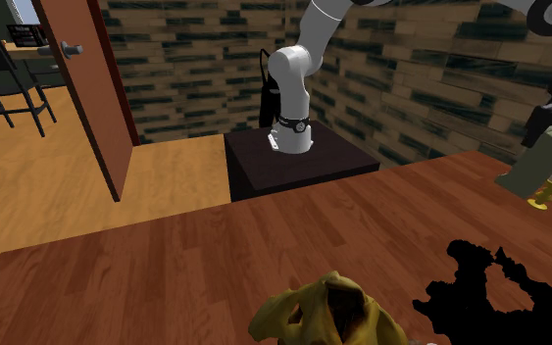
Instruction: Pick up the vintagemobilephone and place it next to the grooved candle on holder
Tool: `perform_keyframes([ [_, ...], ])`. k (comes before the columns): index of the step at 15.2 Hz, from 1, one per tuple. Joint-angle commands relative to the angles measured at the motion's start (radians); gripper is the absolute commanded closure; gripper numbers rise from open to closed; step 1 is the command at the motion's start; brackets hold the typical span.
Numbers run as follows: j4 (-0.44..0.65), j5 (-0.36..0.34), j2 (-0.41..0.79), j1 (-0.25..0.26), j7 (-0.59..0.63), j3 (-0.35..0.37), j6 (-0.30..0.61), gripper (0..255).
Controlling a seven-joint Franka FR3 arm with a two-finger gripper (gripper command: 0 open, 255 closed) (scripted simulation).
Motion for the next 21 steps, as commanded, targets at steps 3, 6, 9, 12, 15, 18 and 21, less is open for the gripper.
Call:
perform_keyframes([
  [3,-0.028,0.001,0.015,0.0,-0.004,0.0,0.044,255],
  [6,-0.032,0.001,0.018,0.0,-0.004,0.0,0.052,255],
  [9,-0.032,0.001,0.018,0.0,-0.004,0.0,0.052,255],
  [12,-0.032,0.001,0.018,0.0,-0.004,0.0,0.051,0],
  [15,-0.032,0.001,0.018,0.0,-0.004,0.0,0.051,0],
  [18,-0.01,0.001,0.01,-0.001,-0.003,0.0,0.022,0],
  [21,0.063,-0.001,-0.003,-0.005,-0.001,-0.002,-0.064,0],
])
